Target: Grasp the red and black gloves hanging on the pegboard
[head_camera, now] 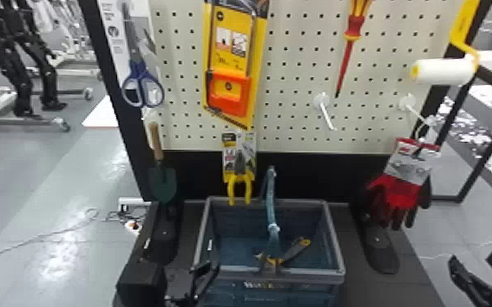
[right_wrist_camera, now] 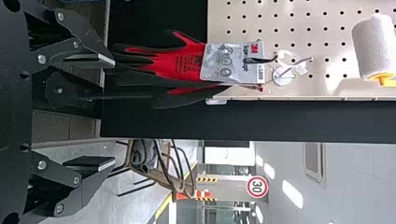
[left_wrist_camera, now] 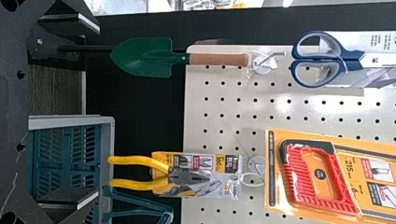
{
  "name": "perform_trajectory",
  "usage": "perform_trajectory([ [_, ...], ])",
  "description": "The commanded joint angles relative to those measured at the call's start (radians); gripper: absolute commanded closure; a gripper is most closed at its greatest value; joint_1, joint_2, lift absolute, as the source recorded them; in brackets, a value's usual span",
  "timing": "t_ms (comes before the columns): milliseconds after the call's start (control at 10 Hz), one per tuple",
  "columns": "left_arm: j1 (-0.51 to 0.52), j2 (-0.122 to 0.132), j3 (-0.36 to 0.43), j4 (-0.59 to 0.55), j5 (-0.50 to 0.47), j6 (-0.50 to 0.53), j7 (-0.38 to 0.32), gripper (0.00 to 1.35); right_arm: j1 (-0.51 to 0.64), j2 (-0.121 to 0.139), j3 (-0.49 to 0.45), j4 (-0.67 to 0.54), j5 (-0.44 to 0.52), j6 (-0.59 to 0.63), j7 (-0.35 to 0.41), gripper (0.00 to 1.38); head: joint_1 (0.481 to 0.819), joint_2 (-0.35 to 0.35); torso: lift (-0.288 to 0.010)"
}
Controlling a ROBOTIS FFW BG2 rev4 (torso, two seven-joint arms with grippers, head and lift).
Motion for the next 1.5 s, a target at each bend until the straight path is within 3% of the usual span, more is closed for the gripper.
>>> perform_trajectory([
  [0,0.0,0.0,0.001,0.0,0.0,0.0,0.0,0.09,0.0,0.001,0.0,-0.002,0.0,0.0,0.0,0.52,0.549,0.0,-0.1],
  [500,-0.001,0.002,0.001,0.002,0.0,0.0,0.0,0.09,-0.004,0.001,0.0,-0.008,0.0,0.002,0.0,0.53,0.549,0.0,-0.1],
  [900,-0.001,0.003,0.001,0.002,0.002,0.002,0.0,0.09,-0.05,0.001,0.003,-0.041,-0.004,0.126,0.041,0.51,0.549,0.0,-0.1],
  [1200,-0.003,0.005,0.0,0.002,0.002,0.002,0.0,0.09,-0.135,-0.075,0.011,-0.039,-0.004,0.219,0.107,0.51,0.549,0.0,-0.1],
  [1400,-0.001,0.006,0.0,0.002,0.002,0.002,0.0,0.09,-0.185,-0.172,0.077,-0.01,-0.056,0.276,0.11,0.52,0.549,0.0,-0.1],
])
